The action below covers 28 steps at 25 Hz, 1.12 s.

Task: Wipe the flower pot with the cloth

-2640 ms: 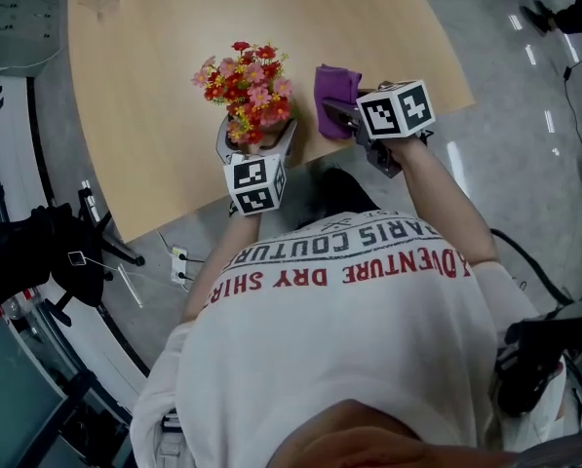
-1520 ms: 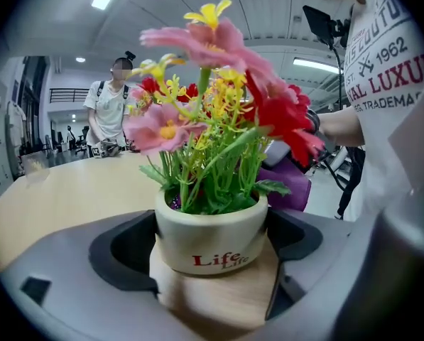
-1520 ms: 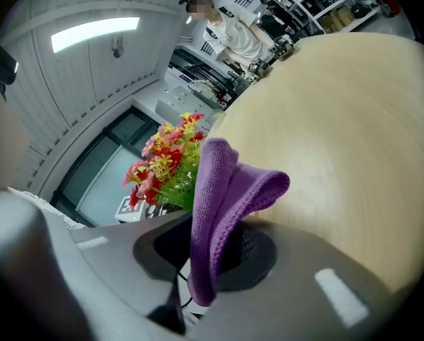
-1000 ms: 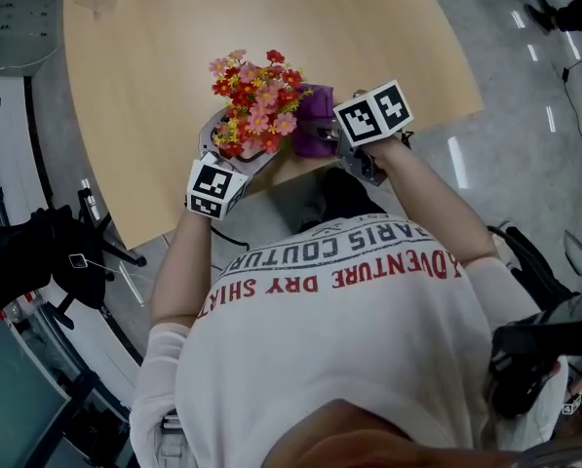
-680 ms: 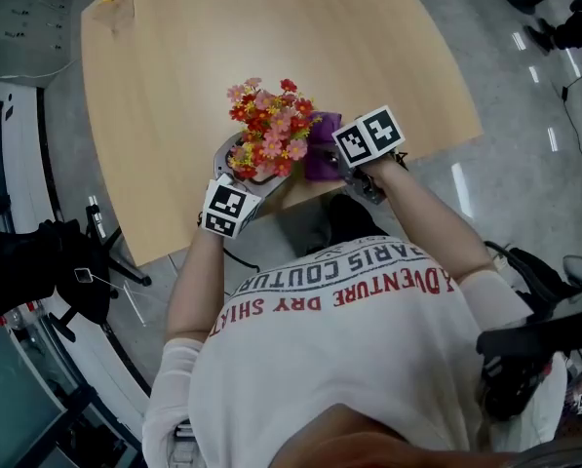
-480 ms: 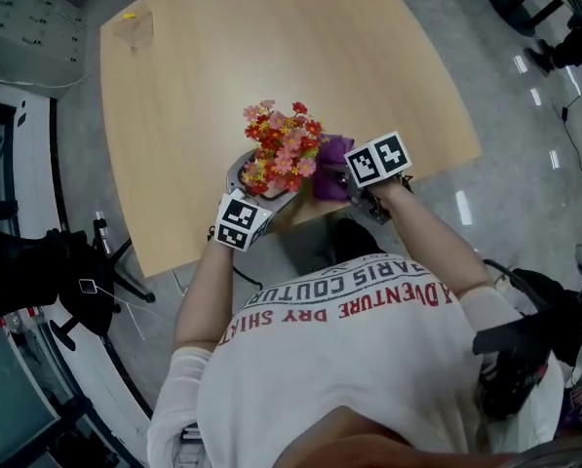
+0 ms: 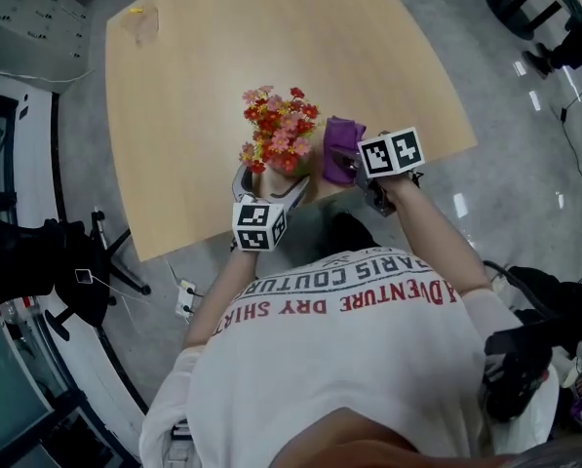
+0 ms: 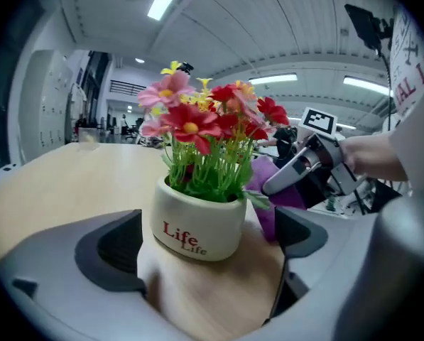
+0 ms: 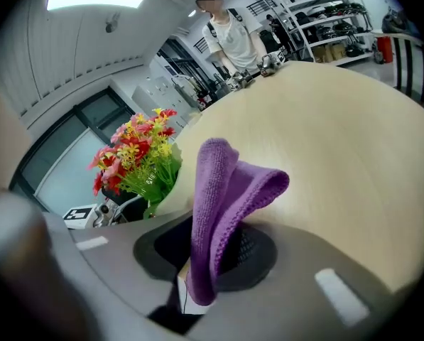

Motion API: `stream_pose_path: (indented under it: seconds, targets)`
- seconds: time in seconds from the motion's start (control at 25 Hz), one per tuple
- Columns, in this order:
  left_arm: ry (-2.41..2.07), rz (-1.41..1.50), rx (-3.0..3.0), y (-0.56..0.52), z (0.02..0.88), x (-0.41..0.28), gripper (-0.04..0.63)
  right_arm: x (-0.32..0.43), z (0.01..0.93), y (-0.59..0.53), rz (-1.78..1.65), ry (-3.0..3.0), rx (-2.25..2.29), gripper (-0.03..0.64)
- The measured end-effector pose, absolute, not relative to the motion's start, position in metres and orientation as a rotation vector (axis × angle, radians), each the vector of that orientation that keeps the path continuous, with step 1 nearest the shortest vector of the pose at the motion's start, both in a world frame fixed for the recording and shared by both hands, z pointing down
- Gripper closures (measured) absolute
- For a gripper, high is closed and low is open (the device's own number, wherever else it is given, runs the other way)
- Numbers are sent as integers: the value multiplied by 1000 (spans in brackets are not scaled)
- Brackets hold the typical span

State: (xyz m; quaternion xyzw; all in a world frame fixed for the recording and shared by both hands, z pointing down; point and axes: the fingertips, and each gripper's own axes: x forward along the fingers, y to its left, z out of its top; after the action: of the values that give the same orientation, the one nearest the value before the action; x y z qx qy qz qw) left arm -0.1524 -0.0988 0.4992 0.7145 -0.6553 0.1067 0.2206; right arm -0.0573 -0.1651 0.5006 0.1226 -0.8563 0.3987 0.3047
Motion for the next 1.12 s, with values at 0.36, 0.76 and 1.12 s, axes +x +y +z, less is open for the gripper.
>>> stream_pose_path:
  seconds: [0.36, 0.76, 1.12]
  targets:
    - [-2046, 98, 1655, -129, 512, -152, 31, -40, 523, -168, 1084, -2270, 340, 557]
    - [-2065, 331, 1709, -121, 515, -161, 100, -49, 511, -166, 1076, -2286, 289, 557]
    - [-1800, 462, 2020, -114, 518, -156, 107, -67, 493, -141, 1129, -2329, 131, 557]
